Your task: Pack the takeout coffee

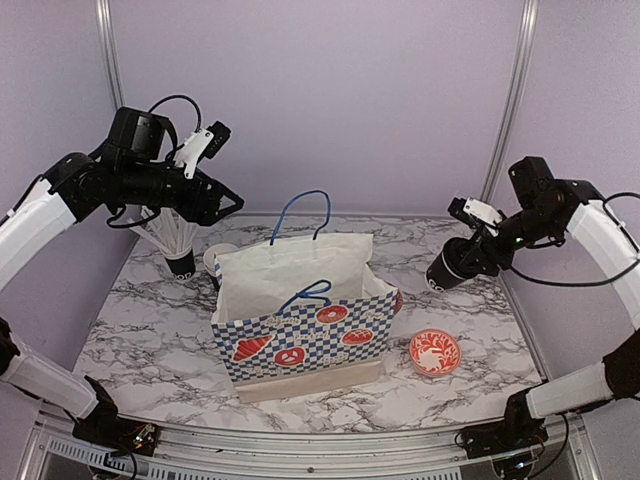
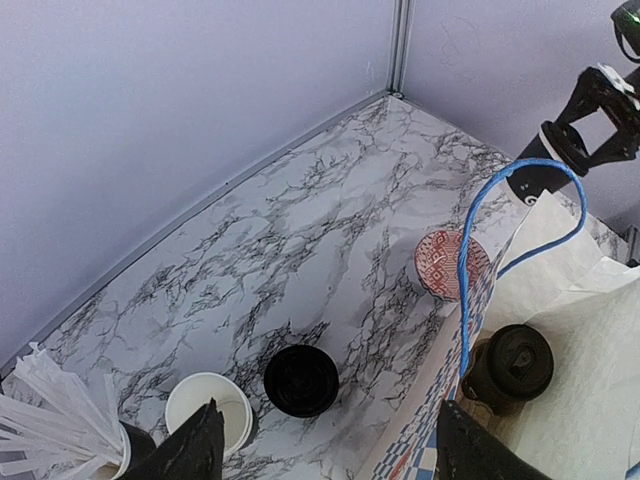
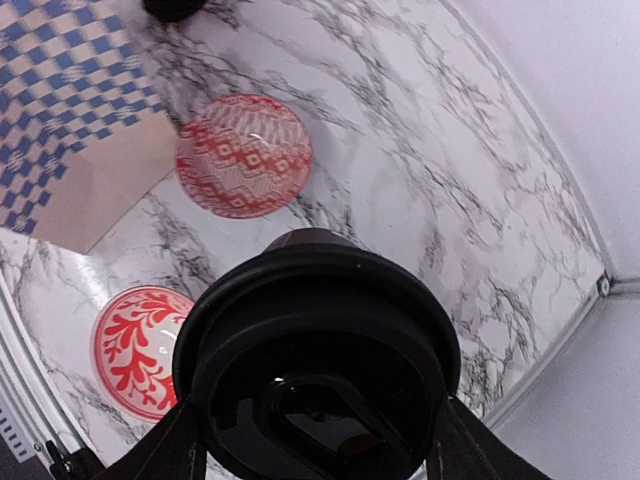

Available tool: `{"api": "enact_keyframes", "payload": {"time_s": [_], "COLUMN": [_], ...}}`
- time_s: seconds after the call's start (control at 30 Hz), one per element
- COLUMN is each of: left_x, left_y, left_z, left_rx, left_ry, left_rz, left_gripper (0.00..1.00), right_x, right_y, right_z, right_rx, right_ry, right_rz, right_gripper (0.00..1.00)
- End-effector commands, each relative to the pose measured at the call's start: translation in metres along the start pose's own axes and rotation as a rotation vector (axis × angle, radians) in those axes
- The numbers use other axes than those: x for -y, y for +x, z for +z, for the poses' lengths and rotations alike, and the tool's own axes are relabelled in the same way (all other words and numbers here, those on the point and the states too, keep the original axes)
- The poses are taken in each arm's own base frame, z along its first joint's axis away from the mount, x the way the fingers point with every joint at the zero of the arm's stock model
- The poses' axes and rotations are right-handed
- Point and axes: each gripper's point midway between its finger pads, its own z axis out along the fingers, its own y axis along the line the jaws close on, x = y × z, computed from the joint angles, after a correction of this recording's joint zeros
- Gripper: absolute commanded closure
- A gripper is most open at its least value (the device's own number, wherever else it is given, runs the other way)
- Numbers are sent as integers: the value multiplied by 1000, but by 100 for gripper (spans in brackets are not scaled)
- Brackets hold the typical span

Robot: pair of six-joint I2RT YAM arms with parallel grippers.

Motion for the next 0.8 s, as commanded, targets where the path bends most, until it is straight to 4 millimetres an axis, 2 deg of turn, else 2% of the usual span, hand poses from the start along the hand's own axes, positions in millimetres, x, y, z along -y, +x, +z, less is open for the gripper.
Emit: {"api": "enact_keyframes", "payload": {"time_s": [0.0, 0.17, 0.27, 0.47, 0.63, 0.77], "left_x": [-2, -7, -9, -17, -22, -21], "left_y": [-17, -30, -32, -36, -39, -36], "left_z": [-9, -19, -18, -22, -33, -39], "left_rx": [20, 46, 38, 35, 51, 48], "left_ry": [-20, -51, -63, -106, -145, -144], "left_rz": [9, 9, -7, -53, -72, -87], "left_gripper": [26, 24, 24, 24, 24, 24], "right_x": [-74, -132, -158, -211, -269, -311], "right_y": [11, 33, 32, 8, -4, -26], "right_z": [-13, -28, -34, -28, -12, -1], "right_rx": [44, 92, 146, 171, 134, 150], "right_ry": [-186, -289, -355, -526, -585, -618], "right_rz": [-238, -447, -555, -707, -885, -966], "right_gripper": [38, 37, 36, 37, 37, 38]}}
